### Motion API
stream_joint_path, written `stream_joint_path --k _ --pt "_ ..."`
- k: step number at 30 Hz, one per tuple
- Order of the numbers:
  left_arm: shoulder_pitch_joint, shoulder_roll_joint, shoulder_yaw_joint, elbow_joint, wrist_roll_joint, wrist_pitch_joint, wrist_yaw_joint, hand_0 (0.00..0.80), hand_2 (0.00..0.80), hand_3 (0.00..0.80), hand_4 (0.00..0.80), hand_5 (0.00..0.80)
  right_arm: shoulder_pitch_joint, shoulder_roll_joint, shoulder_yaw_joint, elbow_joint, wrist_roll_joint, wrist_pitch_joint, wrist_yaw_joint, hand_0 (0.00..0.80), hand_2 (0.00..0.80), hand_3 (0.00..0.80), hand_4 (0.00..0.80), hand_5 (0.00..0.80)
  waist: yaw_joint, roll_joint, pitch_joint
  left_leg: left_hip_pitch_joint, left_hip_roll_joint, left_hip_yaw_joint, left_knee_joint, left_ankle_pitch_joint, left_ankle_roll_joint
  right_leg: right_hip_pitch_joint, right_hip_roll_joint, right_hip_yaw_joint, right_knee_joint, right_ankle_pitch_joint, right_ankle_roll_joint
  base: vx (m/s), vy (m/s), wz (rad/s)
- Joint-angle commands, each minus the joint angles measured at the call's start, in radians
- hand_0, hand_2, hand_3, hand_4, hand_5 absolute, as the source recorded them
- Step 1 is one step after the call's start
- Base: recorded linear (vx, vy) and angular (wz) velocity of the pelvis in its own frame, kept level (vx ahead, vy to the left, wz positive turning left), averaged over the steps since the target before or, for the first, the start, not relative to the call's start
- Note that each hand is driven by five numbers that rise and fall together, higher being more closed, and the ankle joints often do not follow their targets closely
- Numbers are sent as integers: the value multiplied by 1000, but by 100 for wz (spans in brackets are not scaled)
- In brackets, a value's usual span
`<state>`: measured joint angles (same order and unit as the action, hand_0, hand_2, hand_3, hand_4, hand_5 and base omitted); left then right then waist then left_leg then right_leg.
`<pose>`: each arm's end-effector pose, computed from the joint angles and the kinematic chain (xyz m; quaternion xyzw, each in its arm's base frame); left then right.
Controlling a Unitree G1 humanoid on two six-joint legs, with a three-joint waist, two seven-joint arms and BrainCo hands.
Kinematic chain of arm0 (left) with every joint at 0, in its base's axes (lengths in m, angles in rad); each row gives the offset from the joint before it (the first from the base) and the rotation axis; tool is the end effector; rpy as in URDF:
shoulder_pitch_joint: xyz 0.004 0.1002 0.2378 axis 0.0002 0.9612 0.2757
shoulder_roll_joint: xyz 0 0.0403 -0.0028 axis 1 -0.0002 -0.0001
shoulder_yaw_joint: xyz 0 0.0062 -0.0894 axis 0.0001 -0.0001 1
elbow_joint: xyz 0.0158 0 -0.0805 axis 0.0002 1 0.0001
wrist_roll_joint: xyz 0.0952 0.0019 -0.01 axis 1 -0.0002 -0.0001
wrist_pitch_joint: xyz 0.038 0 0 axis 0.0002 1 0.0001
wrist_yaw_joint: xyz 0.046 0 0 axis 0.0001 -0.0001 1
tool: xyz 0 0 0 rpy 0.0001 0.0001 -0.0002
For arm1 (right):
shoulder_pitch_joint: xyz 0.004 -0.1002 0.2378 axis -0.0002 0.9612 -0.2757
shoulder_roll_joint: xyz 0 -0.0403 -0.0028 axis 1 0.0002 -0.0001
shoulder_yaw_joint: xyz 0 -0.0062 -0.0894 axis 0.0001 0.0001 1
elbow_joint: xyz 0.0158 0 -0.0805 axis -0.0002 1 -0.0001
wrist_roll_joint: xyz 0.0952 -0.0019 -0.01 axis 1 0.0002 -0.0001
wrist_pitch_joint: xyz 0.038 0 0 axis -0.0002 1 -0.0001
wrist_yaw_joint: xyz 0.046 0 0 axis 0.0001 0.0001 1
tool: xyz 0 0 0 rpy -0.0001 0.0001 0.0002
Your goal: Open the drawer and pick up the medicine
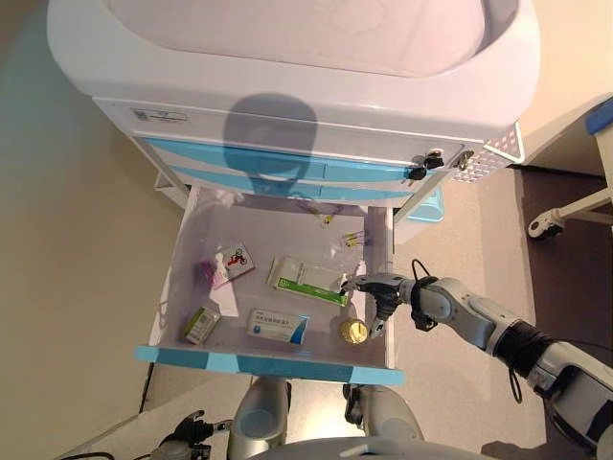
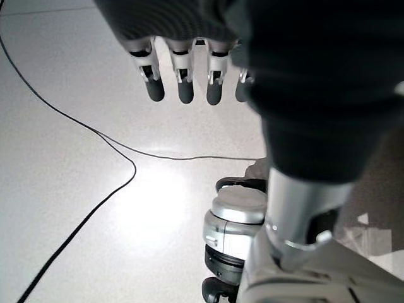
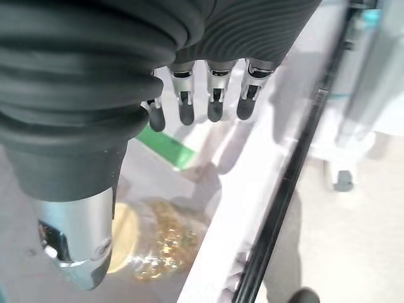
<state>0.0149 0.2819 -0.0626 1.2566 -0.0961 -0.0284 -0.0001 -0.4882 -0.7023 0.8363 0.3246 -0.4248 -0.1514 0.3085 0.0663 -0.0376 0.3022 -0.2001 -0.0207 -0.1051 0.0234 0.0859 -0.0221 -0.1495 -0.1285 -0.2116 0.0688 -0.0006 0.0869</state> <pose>0.0616 0.2403 -0.0941 0.0940 0.5763 0.0851 0.8073 0.2425 -0.1645 0.0610 -0.6013 0.0287 0.4426 0.6646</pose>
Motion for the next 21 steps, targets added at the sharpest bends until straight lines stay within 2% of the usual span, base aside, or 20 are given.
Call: stream_joint_path --k 1,14,19,21 --pt "14 -2 -29 28 1 8 12 0 0 0 0 0 3 35 10 -1 -68 -2 -40 0 0 0 0 0 0 -33 -37 -14 -43 38 34 -54 16 -82 -7 51 37 55 30 5 -2 -5" --pt "18 -12 -35 28 6 7 24 0 0 0 0 0 35 72 -8 52 -112 4 -70 0 0 0 0 0 -7 -28 -38 -10 -44 44 35 -59 19 -83 -3 65 37 56 32 0 -3 -4" --pt "18 -11 -30 25 10 6 27 0 0 0 0 0 38 58 -31 -26 -86 -1 -69 0 0 0 0 0 -9 -31 -36 -11 -43 47 35 -58 20 -87 -4 65 34 60 34 1 -6 -2" --pt "10 -16 -30 34 12 3 30 0 0 0 0 0 26 53 -48 -106 -51 3 -52 0 0 0 0 0 -9 -35 -36 -13 -42 47 35 -57 20 -86 -3 65 34 59 34 0 0 0"
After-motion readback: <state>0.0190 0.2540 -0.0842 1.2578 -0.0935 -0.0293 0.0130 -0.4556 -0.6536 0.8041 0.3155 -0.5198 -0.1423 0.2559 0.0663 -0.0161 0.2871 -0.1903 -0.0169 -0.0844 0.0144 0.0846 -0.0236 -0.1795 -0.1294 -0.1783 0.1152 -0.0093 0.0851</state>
